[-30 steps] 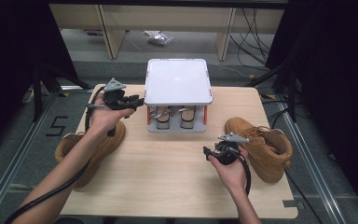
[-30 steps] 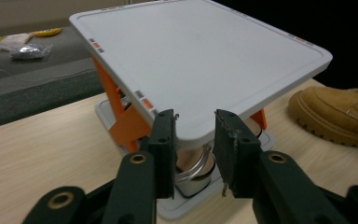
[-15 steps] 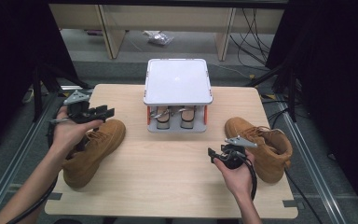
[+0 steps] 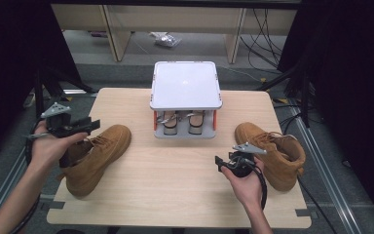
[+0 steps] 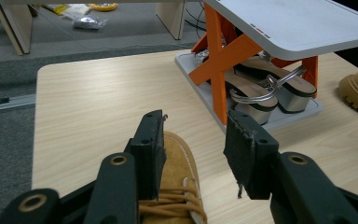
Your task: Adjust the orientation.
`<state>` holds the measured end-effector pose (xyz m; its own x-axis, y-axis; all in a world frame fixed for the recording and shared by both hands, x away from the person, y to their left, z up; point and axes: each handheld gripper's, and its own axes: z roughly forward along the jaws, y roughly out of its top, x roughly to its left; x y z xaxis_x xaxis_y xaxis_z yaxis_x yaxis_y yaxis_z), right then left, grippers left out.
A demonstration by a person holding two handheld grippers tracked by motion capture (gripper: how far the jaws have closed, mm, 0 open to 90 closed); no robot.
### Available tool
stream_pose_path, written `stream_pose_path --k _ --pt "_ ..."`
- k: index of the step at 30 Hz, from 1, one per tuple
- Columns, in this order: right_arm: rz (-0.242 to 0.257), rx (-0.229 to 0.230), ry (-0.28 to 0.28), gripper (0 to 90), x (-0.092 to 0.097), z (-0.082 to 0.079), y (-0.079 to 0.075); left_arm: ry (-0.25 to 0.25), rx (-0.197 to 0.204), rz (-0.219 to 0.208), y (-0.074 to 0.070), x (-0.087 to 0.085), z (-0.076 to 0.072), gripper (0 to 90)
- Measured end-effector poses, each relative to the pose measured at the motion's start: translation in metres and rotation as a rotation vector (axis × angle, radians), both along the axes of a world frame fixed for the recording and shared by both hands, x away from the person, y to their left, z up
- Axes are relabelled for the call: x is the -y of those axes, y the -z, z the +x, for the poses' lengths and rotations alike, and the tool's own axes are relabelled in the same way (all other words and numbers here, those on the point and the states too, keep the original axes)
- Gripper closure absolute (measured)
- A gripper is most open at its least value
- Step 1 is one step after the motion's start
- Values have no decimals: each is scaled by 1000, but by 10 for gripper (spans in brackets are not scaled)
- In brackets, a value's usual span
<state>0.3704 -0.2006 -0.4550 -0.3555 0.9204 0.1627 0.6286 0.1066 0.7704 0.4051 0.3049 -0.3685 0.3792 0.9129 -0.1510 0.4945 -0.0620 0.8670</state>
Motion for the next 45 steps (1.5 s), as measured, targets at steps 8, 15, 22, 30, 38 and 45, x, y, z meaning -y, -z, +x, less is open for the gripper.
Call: stream_pose_path --k 8,15,22,30,38,45 --pt "4 -10 -7 423 -4 -4 -1 -60 -6 18 6 -28 -18 535" --pt "2 -20 -22 418 -5 -2 4 -110 -68 31 21 -51 -26 502" --pt "-3 -25 -22 418 -7 -2 5 -112 -114 32 37 -56 -30 492" --pt "1 -44 -25 413 -10 -2 7 -111 -167 26 47 -60 -31 502" --pt "11 -57 -36 413 -11 -4 8 -81 -204 49 47 -61 -34 513" --pt "3 -56 -30 412 -12 -3 9 -76 -241 49 52 -62 -34 565"
